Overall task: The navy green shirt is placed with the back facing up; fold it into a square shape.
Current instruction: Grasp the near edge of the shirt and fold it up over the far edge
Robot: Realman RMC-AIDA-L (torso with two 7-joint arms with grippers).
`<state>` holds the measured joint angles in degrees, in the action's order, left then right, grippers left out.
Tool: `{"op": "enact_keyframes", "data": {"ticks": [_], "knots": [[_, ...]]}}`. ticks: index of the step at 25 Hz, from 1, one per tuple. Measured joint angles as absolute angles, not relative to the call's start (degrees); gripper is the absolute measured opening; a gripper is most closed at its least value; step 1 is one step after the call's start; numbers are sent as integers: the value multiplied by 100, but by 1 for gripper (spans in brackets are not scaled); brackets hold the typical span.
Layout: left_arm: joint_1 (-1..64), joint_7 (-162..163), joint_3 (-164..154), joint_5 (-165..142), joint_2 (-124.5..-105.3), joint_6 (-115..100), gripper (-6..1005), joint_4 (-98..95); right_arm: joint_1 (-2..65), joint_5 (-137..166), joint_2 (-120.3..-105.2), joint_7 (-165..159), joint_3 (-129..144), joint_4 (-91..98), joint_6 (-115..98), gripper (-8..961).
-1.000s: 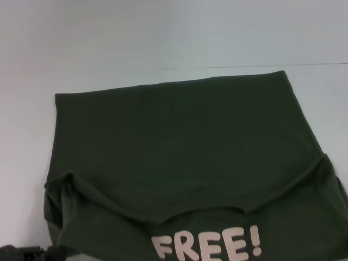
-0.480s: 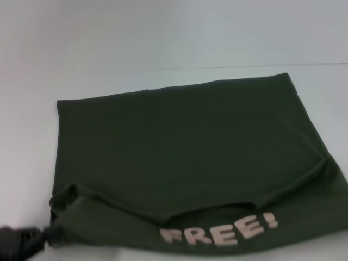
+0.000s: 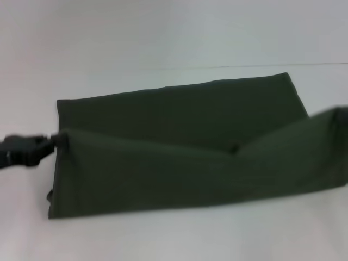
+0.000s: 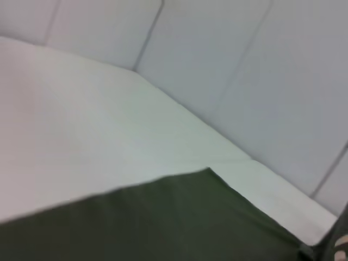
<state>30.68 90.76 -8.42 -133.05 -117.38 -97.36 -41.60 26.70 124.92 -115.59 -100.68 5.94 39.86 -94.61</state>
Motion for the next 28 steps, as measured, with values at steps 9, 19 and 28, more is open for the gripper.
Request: {"op": "enact_keyframes", "data": {"ticks": [9, 19, 28], "knots": [[3827, 9065, -1028, -13296, -11612, -7993, 0, -3656, 3662, 12302, -11447, -9831, 1165, 3151, -7396, 52], [4343, 8528, -1391, -12879, -11701, -5890, 0, -3246, 4382, 12168, -11632, -9300, 1616, 2361, -4844, 55], [4527, 7412, -1524, -12048, -11774, -4966, 0, -2822, 4516, 11607, -11726, -8799, 1645, 2069, -4224, 58]]}}
